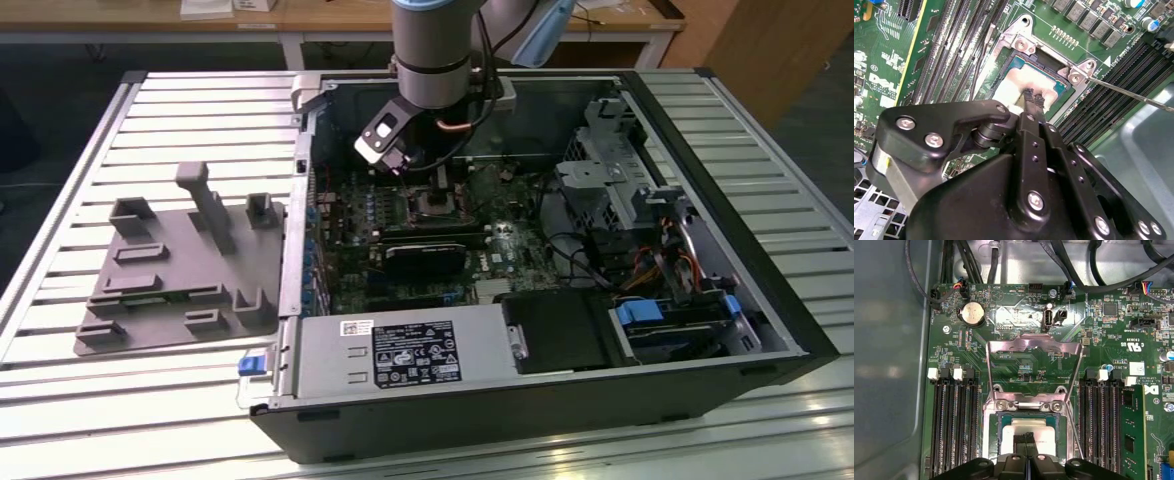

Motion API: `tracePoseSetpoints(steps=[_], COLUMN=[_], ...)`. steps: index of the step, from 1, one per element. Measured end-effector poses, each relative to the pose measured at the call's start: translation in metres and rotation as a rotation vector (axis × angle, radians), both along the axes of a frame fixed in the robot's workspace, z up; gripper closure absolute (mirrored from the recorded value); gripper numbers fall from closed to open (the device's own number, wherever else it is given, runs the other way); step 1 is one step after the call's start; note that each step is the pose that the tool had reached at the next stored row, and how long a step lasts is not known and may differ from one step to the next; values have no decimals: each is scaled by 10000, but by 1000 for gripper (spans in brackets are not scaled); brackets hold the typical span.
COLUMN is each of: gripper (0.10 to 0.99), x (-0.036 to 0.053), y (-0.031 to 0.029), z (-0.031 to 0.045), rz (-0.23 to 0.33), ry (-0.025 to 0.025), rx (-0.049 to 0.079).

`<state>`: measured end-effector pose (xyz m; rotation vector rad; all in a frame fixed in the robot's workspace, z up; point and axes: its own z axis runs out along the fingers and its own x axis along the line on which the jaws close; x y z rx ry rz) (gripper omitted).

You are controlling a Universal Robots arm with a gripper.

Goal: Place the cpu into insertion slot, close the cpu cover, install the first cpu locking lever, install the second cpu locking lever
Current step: 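Place the cpu into insertion slot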

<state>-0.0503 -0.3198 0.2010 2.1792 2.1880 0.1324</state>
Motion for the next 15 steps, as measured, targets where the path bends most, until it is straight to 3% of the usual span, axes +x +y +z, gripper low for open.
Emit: tracePoseSetpoints(steps=[9,12,15], gripper=[980,980,980], x=[0,0,0], y=[-16,-33,-60], z=[15,15,16], rz=[0,-2,-4], ry=[-1,0,1], rx=[7,72,243])
